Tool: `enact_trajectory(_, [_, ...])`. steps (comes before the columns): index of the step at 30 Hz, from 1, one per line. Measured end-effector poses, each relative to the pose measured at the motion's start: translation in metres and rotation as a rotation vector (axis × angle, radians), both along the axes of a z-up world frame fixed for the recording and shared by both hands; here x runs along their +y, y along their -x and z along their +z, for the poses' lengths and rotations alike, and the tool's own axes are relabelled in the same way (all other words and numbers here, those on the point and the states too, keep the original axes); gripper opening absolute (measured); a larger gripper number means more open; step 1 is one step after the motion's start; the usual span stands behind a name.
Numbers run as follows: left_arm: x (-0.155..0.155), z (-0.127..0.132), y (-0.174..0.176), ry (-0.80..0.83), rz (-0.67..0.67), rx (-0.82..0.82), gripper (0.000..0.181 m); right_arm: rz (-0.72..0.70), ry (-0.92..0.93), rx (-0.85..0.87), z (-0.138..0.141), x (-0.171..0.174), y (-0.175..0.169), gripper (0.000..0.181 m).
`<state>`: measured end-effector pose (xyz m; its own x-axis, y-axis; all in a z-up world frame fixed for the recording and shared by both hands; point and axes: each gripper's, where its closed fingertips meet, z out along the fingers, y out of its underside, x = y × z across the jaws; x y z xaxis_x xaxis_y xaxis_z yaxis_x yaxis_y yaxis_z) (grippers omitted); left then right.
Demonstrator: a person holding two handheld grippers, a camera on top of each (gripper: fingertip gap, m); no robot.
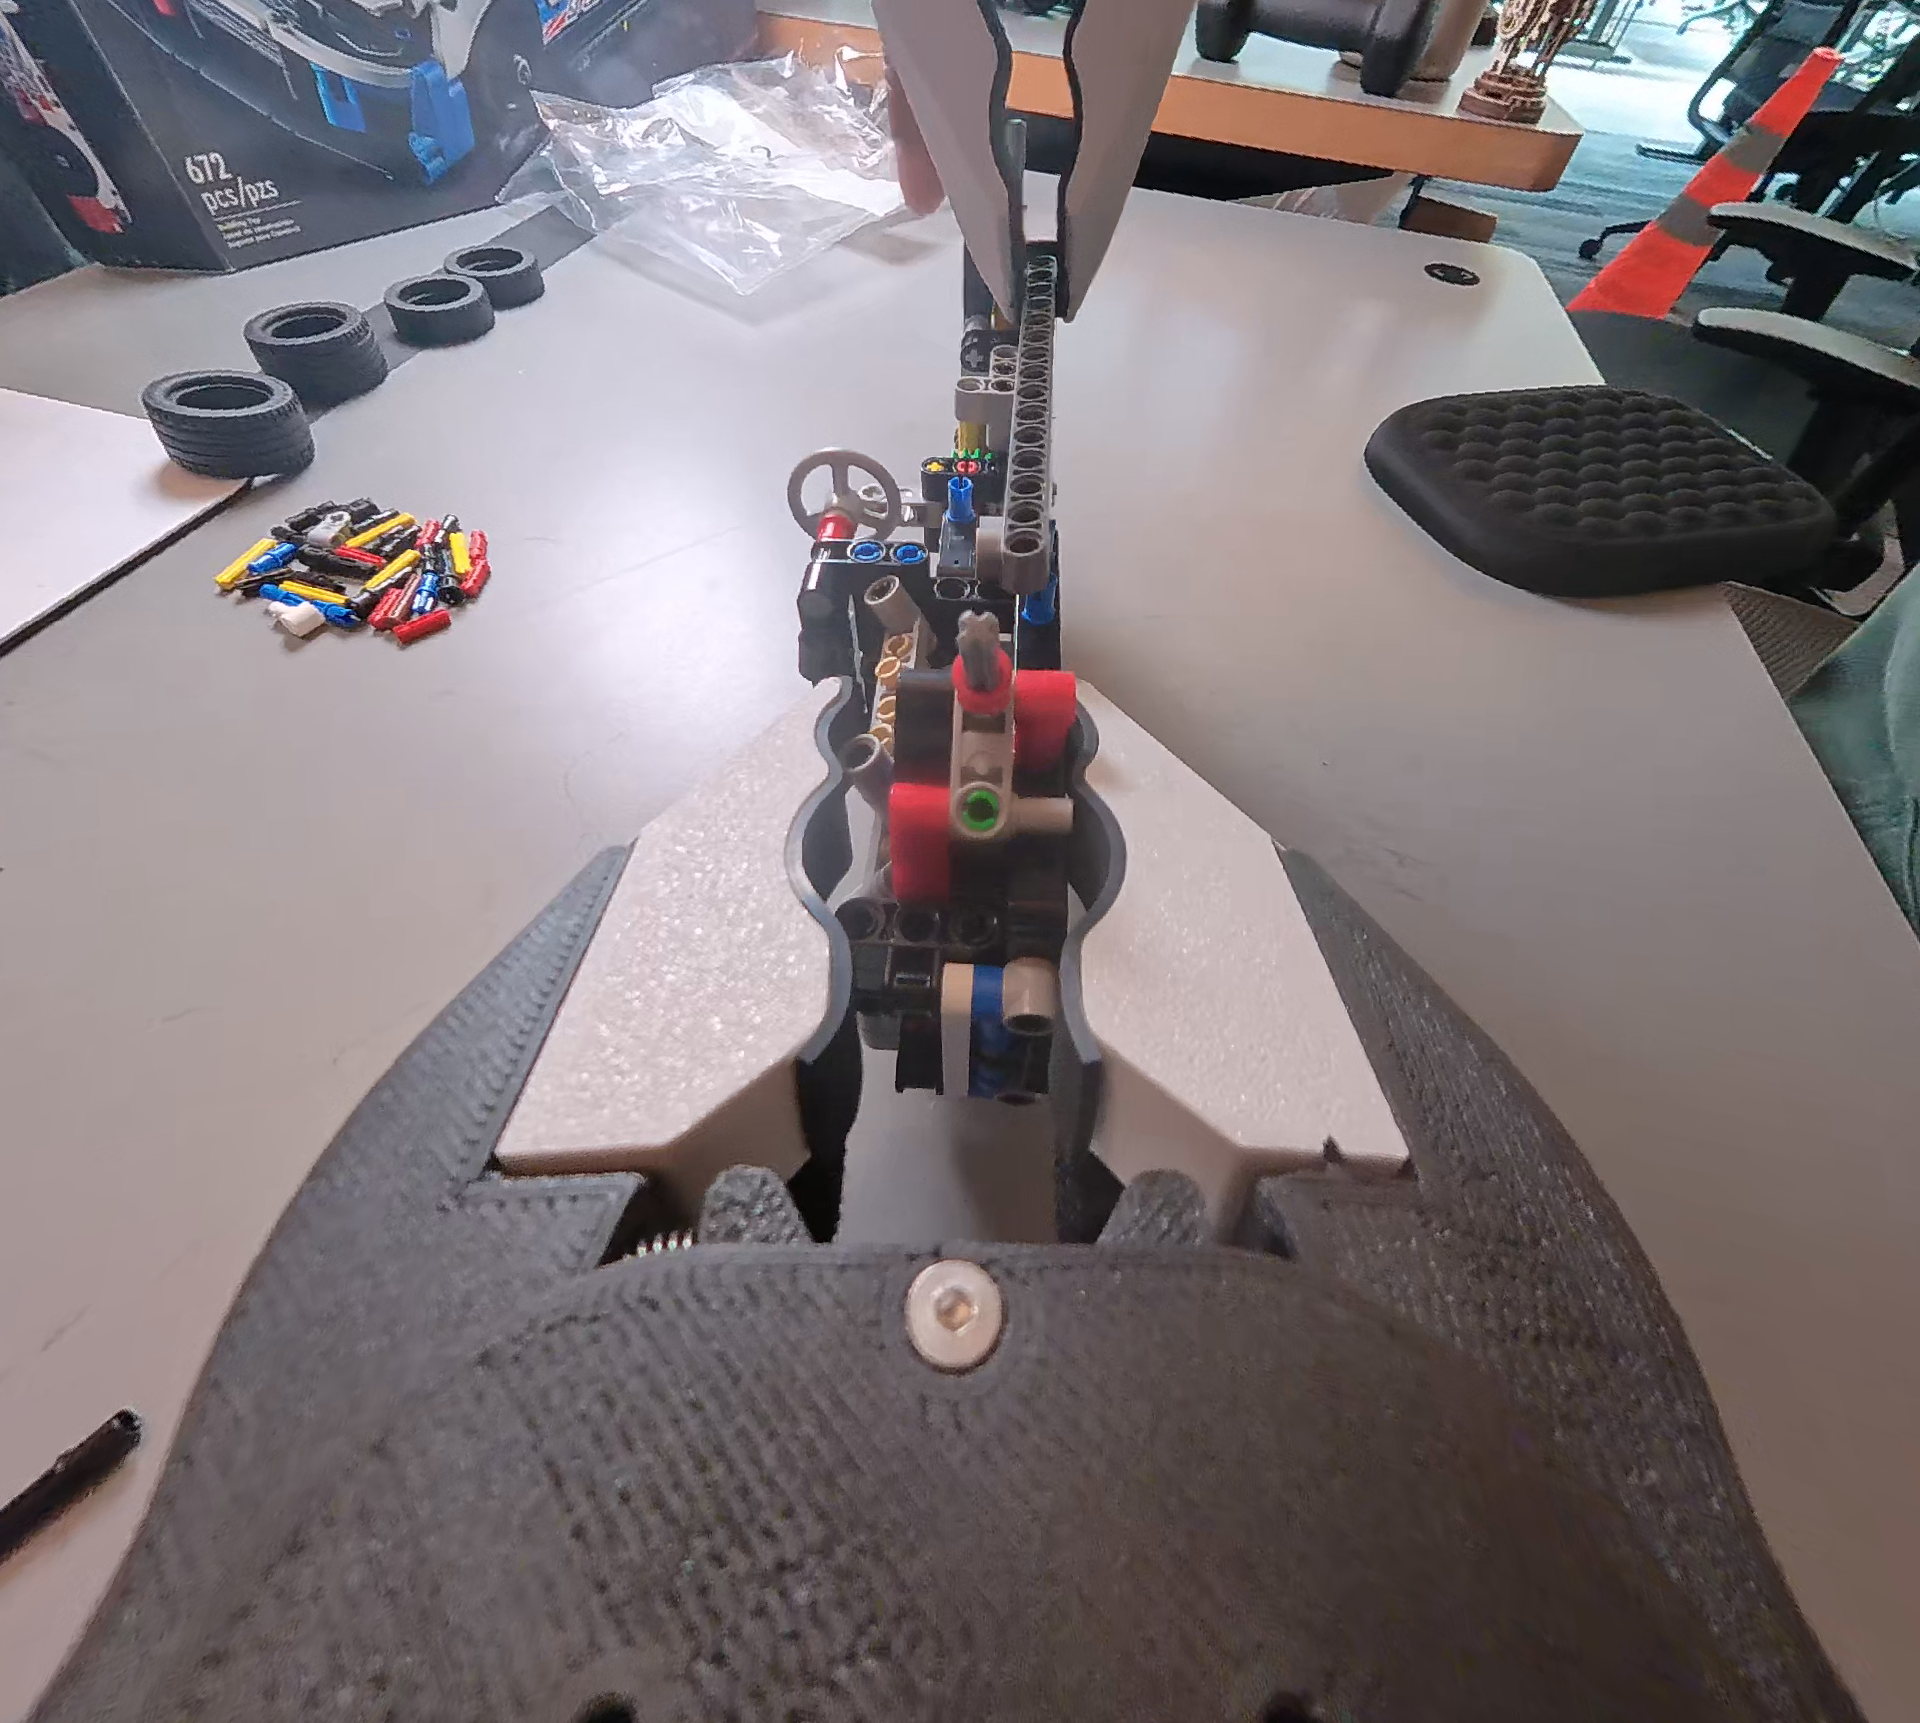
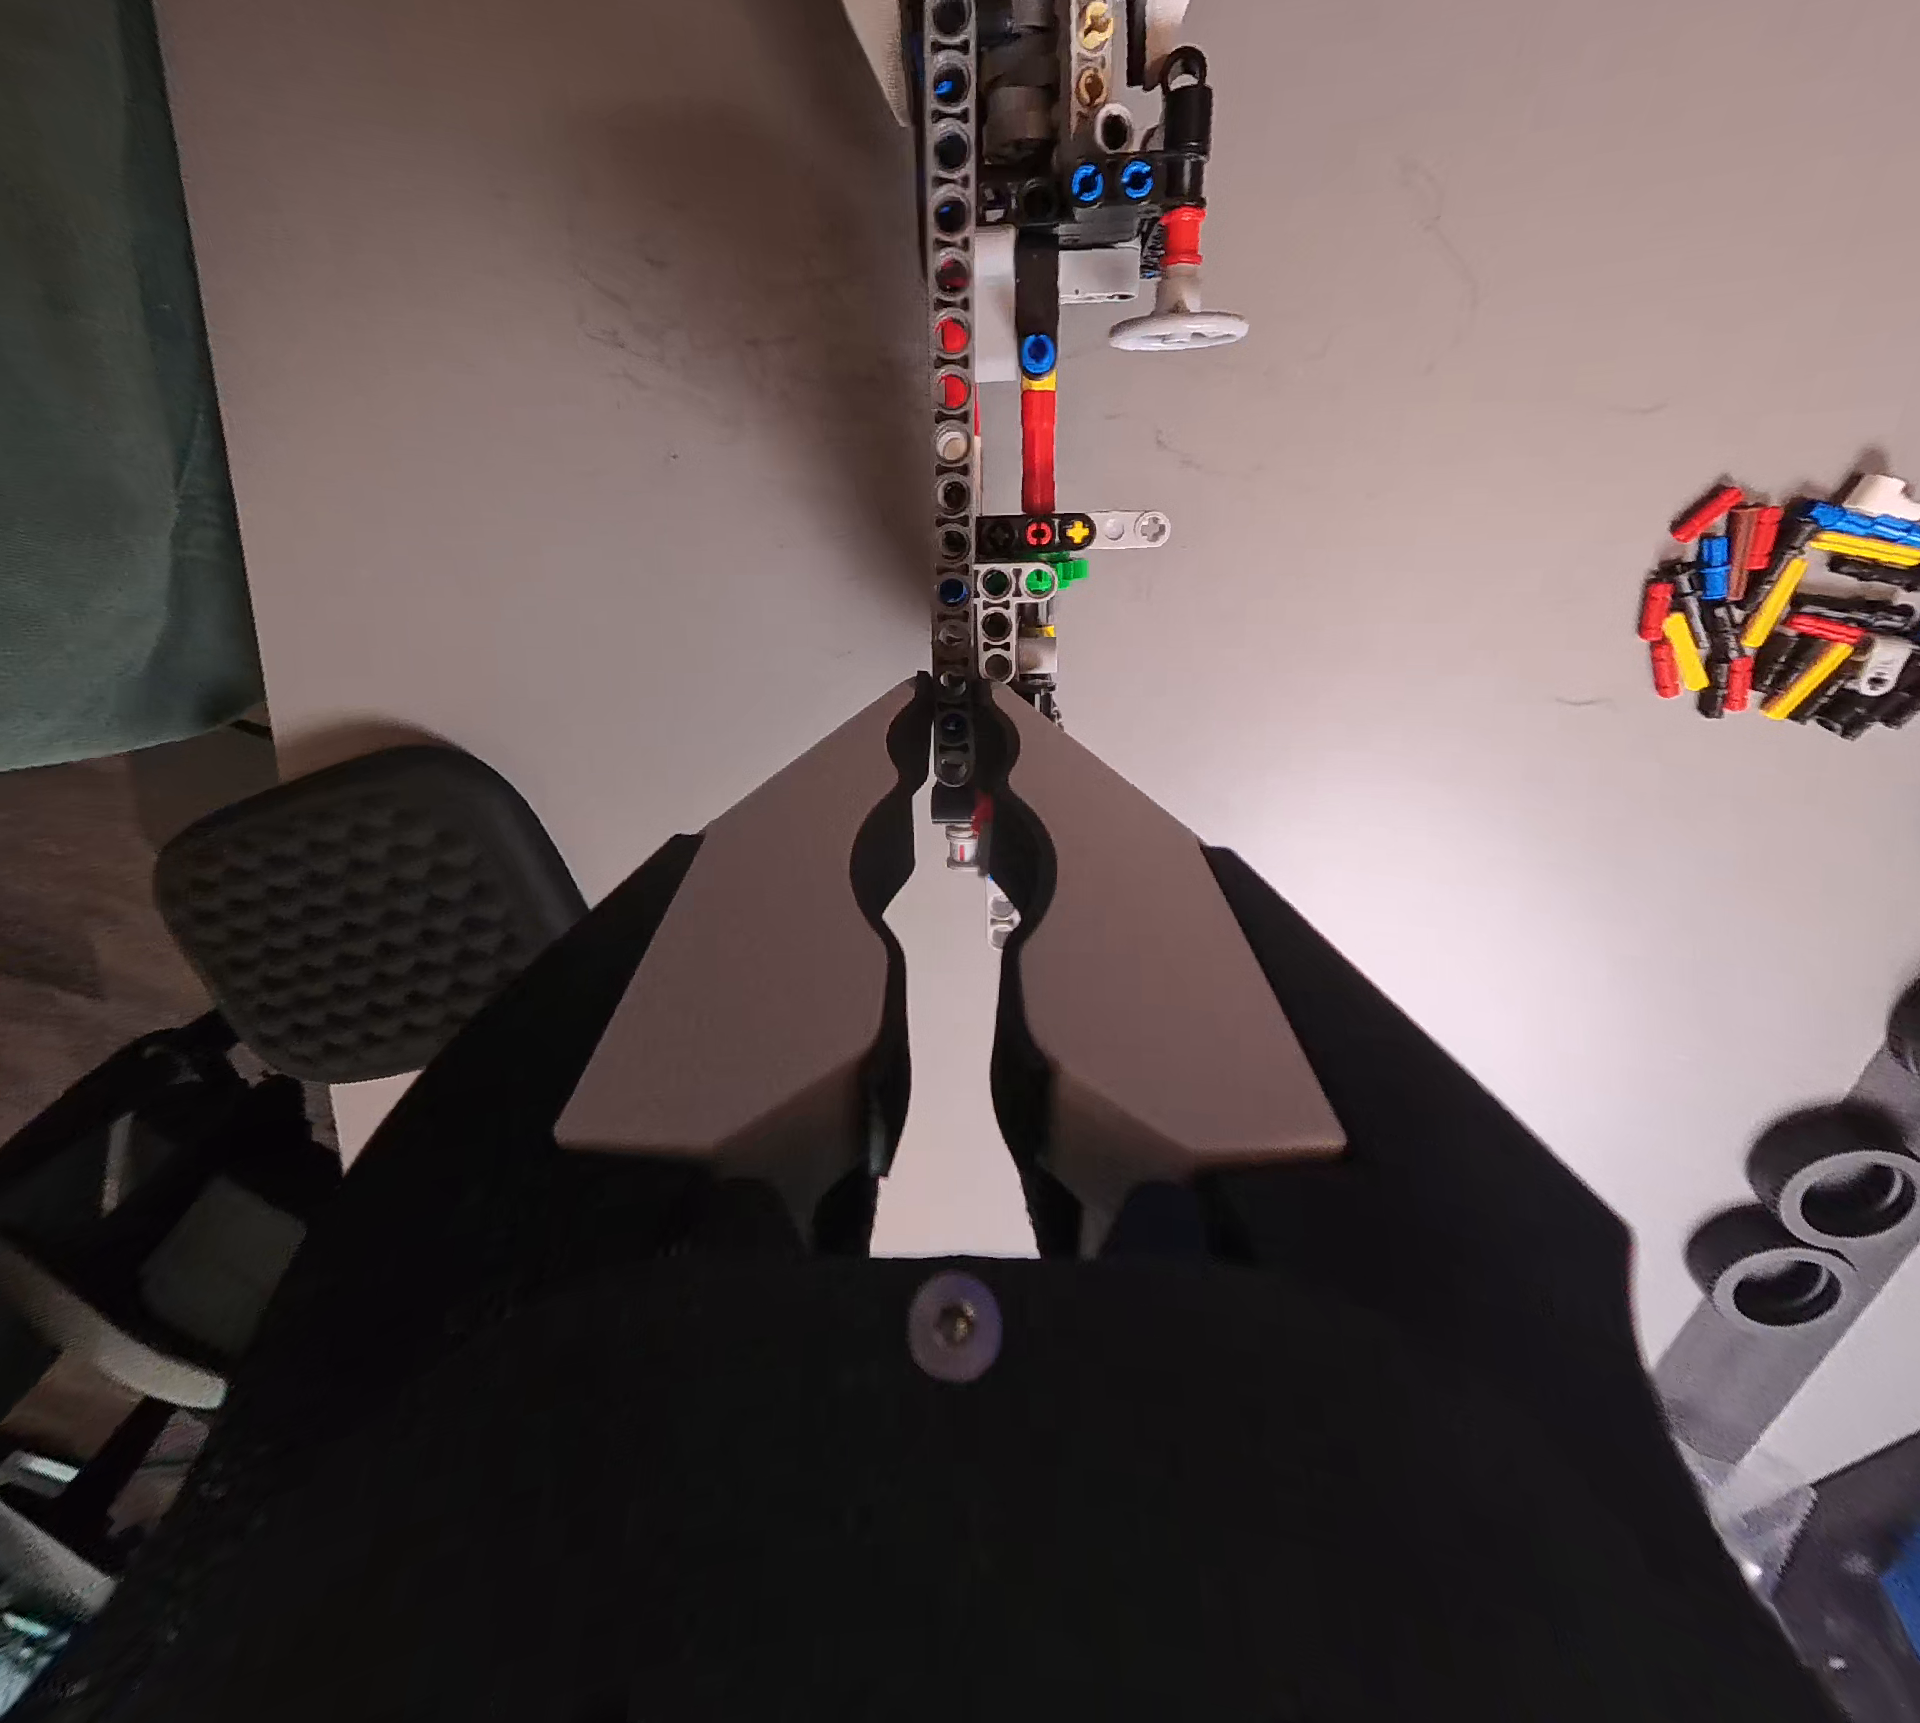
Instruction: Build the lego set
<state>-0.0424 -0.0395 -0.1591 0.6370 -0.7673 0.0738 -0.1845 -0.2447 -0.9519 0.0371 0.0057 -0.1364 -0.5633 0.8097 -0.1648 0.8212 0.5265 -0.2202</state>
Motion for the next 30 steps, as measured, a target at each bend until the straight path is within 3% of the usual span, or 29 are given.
enact_trajectory(25, [0.01,-0.001,0.006,0.067,-0.068,-0.067,0.036,-0.024,-0.079,0.006,-0.002,0.004,0.004,0.004])
enact_trajectory(30, [0.01,-0.003,0.008,0.051,-0.054,-0.029,0.045,-0.024,-0.125,0.016,-0.002,0.008,0.006,0.004])
